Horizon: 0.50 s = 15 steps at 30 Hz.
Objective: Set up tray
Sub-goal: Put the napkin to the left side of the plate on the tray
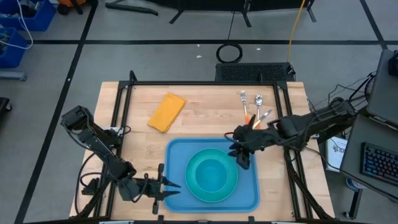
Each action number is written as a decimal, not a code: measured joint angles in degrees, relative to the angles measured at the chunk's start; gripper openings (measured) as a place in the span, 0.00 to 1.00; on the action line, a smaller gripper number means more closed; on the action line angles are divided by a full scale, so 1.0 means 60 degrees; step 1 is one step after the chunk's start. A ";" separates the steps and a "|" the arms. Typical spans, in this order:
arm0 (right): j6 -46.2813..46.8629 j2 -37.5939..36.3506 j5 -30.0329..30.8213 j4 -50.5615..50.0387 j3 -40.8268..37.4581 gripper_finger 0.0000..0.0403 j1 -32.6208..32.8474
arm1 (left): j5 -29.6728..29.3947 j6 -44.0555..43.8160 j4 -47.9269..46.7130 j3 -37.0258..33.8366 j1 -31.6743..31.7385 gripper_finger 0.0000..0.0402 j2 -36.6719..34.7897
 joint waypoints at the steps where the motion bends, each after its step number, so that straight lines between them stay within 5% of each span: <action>1: -0.0141 -0.0055 0.0294 0.0381 0.0004 0.33 0.0212 | -0.0243 -0.0072 -0.0100 0.0000 0.0017 0.22 0.0000; 10: -0.1351 0.0220 0.2261 0.1866 -0.0006 0.33 0.2357 | -0.2998 -0.0100 -0.1788 0.0000 0.0038 0.22 0.0000; 15: -0.2254 0.0463 0.2814 0.4481 -0.0876 0.33 0.3505 | -0.3210 -0.0736 -0.3010 0.0000 0.0229 0.22 -0.0025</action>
